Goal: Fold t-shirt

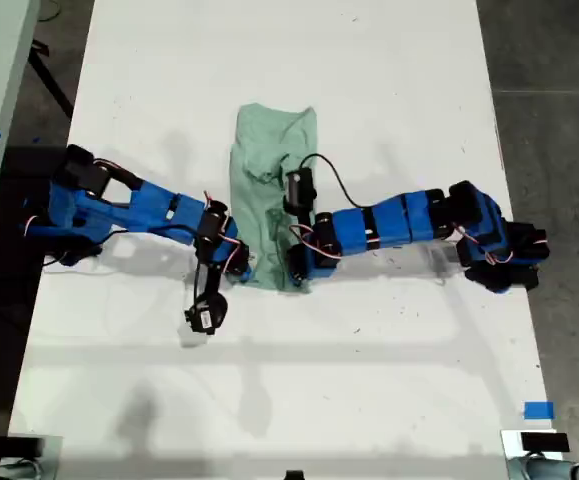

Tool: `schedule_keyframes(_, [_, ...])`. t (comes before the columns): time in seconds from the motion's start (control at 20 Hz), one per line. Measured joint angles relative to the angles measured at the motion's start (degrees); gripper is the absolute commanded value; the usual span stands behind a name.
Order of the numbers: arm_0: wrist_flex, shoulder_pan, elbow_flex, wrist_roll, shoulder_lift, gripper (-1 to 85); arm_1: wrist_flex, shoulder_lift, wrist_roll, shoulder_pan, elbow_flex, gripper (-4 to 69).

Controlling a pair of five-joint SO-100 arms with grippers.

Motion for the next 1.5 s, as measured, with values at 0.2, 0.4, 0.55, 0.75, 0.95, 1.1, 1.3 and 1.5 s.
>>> schedule_keyframes(0.2, [3.52, -0.09, -1.41, -0.09, -0.26, -0.1, 3.08, -0.35, 1.67, -0.70, -2.11, -1.1])
schedule_keyframes(0.4, [8.17, 3.52, -6.06, -0.79, -0.26, -0.1, 5.19, 1.93, 2.20, -2.64, -2.37, -1.1])
schedule_keyframes(0.55, [13.80, 8.35, -13.01, -1.93, -0.26, -0.1, 5.36, 5.71, 3.60, -5.89, -2.29, -1.1])
schedule_keyframes(0.75, [19.95, 14.50, -22.06, -3.08, -0.09, -0.1, 2.37, 6.94, 5.63, -11.16, -3.96, -1.1])
schedule_keyframes(0.95, [24.70, 14.77, -24.61, -2.37, 7.03, -0.1, 2.64, 11.25, 2.11, -10.02, -5.10, -1.1])
schedule_keyframes(1.1, [29.44, 6.50, -24.61, 3.08, 13.62, -0.1, 7.21, 16.00, -4.83, -2.29, -5.19, -1.1])
schedule_keyframes(1.3, [30.32, -11.25, -24.61, 12.48, 14.50, -0.1, 8.53, 17.31, -14.77, 11.69, -5.19, -1.1])
schedule_keyframes(1.5, [30.15, -23.99, -24.70, 17.93, 12.13, -0.1, 8.53, 17.31, -21.18, 22.59, -5.19, -1.2])
